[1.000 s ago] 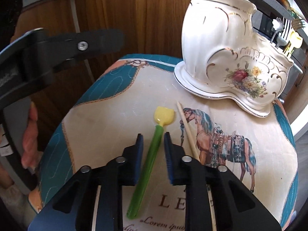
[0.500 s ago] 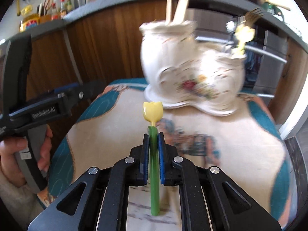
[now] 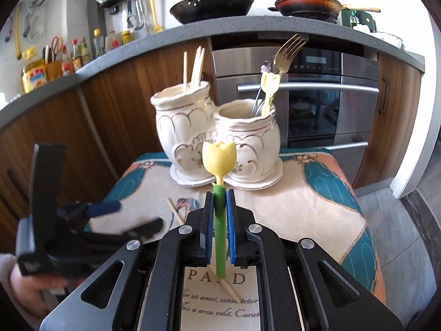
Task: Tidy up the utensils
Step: 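Grasp the last wooden chopstick with the left tool while the right tool lifts the green-handled spatula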
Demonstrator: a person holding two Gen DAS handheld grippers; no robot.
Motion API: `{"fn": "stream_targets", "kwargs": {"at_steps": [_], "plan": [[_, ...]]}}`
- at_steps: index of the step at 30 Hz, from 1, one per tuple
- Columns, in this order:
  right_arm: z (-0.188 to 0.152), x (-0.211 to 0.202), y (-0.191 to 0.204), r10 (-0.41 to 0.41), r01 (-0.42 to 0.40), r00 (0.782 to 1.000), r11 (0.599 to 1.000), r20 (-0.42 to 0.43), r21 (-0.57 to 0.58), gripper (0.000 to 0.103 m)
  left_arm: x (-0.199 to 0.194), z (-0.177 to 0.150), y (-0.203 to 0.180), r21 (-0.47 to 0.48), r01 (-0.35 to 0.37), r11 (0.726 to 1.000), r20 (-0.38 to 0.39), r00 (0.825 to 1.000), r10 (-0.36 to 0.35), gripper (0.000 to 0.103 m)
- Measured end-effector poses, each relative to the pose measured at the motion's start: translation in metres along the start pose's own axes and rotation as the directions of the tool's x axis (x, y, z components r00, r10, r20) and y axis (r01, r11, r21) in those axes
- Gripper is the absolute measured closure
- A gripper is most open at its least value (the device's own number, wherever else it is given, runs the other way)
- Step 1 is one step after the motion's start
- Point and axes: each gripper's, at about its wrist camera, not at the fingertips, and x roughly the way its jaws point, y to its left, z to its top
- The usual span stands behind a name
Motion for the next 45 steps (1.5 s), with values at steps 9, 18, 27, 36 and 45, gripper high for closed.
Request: {"fn": "stream_targets", "kwargs": {"at_steps": [9,18,27,36,45], "plan": [[0.005,-0.023,-0.024,-0.009,0.007,0.998,0.999,0.064,0.033,0.093,0.033,0.005,-0.037,0.071,-0.074,0.995,-0.101,0.992,0.081,0.033],[0.003,-0.027,-0.029,0.027,-0.03,0.997,0.998,0.071,0.048,0.093,0.037,0.008,-0.028,0.102,-0.046,0.994,-0.137,0.989,0.06,0.075],[0.002,-0.026,-0.022,0.043,-0.046,0.997,0.998,0.066,0.044,0.093,0.02,0.015,0.011,0.135,0.036,0.99,-0.184,0.983,-0.011,0.103],[0.0,-0.018,-0.011,0.051,-0.052,0.998,0.998,0.045,0.021,0.093,0.01,0.011,0.027,0.061,0.04,0.997,-0.193,0.981,-0.028,0.077],[-0.001,-0.016,-0.009,0.053,-0.054,0.998,0.999,0.036,0.009,0.093,0.026,-0.002,0.003,0.154,0.005,0.988,-0.172,0.985,0.022,0.088]]}}
